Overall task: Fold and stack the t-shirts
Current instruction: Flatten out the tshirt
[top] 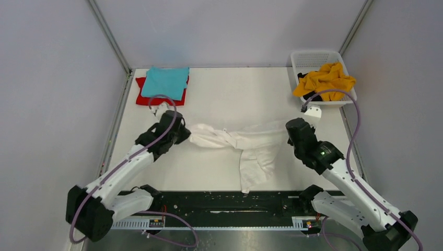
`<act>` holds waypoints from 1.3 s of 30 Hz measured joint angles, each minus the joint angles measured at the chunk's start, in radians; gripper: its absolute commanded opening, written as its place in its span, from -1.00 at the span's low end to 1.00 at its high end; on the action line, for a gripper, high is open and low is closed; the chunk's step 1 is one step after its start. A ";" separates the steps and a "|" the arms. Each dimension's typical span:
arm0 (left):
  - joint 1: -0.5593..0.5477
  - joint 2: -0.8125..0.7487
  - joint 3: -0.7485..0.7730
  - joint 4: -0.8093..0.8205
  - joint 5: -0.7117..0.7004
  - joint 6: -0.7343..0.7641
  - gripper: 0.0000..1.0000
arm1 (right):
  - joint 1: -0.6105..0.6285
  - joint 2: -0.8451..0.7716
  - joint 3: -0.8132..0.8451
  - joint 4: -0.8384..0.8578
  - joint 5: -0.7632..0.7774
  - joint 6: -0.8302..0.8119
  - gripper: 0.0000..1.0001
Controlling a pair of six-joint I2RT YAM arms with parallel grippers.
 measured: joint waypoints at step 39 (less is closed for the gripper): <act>-0.005 -0.129 1.215 -0.039 -0.069 0.439 -1.00 | -0.010 0.050 1.142 0.082 -0.222 -0.575 -0.99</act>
